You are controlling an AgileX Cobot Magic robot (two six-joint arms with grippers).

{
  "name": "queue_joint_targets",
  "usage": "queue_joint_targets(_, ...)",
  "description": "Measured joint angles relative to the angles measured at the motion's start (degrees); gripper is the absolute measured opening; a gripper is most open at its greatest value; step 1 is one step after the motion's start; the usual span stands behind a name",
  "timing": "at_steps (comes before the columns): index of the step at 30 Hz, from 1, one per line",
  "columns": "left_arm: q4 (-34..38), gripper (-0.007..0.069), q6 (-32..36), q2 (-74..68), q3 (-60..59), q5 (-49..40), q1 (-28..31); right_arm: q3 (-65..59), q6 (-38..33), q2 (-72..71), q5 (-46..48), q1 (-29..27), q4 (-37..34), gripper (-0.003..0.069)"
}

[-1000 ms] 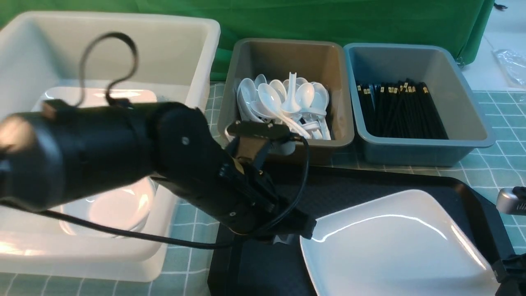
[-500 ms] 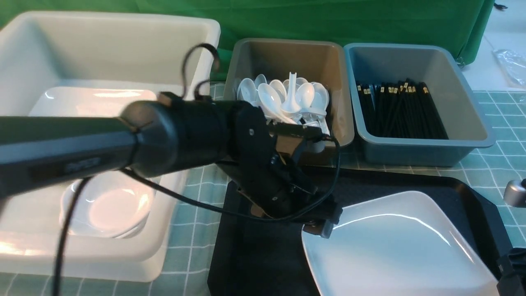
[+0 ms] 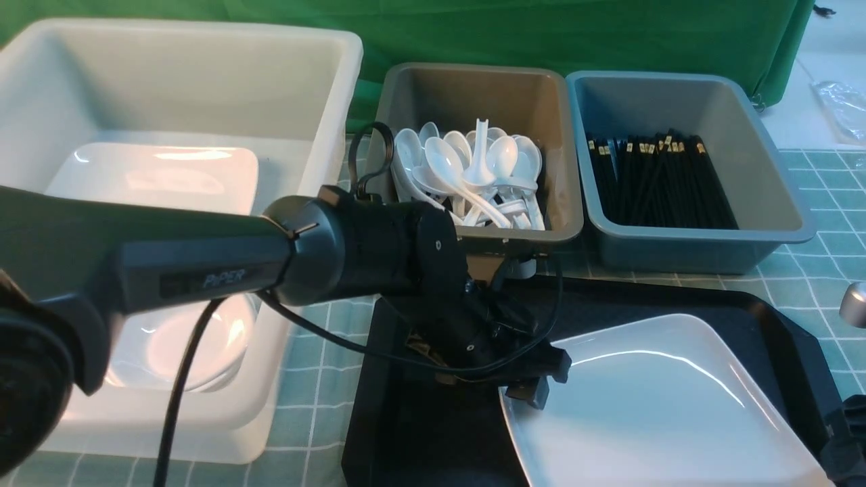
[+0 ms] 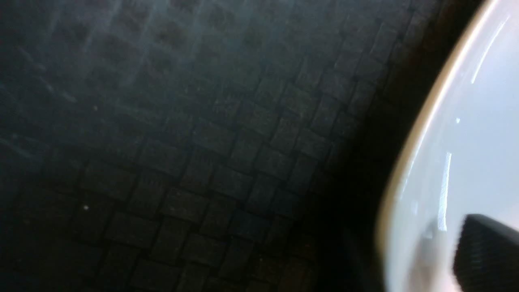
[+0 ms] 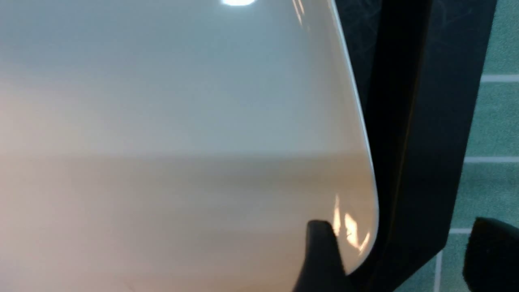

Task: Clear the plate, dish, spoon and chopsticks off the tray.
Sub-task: Use the left arm to grab a plate from the dinner plate

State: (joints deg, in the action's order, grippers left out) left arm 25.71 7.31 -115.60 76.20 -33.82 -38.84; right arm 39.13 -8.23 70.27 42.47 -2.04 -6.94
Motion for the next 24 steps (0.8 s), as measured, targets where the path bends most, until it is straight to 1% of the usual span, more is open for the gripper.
queue_joint_targets(3, 1.6, 0.0194, -0.4, -0.2, 0.0, 0.4, 0.0, 0.0, 0.0, 0.0, -0.3, 0.0, 0.0, 0.0482)
queue_joint_targets(4, 2.9, 0.0160, -0.5, -0.2, 0.0, 0.7, 0.1, 0.0, 0.0, 0.0, -0.3, 0.0, 0.0, 0.0482)
queue_joint_targets(5, 3.9, 0.0150, -0.6, -0.2, 0.1, 1.0, 0.1, 0.0, 0.0, 0.0, -0.4, 0.0, 0.0, 0.0482)
queue_joint_targets(13, 5.5, 0.0147, -1.1, -0.1, 0.1, 0.3, 0.5, 0.0, 0.0, 0.0, -0.4, 0.0, 0.0, 0.0482)
queue_joint_targets(15, 6.1, 0.0127, -1.1, 0.5, 0.0, -0.3, 0.9, 0.0, 0.0, -0.4, -0.1, 0.0, 0.0, 0.0482)
queue_joint_targets(16, 6.9, 0.0099, -1.1, 1.7, 0.0, -1.0, 1.6, 0.0, 0.0, -1.3, 0.2, 0.0, 0.1, 0.0482)
queue_joint_targets(17, 7.0, 0.0094, -1.1, 1.8, 0.0, -1.2, 1.6, 0.0, 0.0, -1.4, 0.2, 0.0, 0.1, 0.0482)
queue_joint_targets(20, 7.3, 0.0046, -0.9, 5.5, 0.0, -3.0, 3.2, 0.5, 0.0, -5.1, 1.0, 0.0, 0.0, 0.0482)
queue_joint_targets(24, 6.0, 0.0023, -0.4, 9.5, 0.0, -3.8, 4.7, 2.1, 0.0, -10.9, 1.4, 0.0, -0.1, 0.0482)
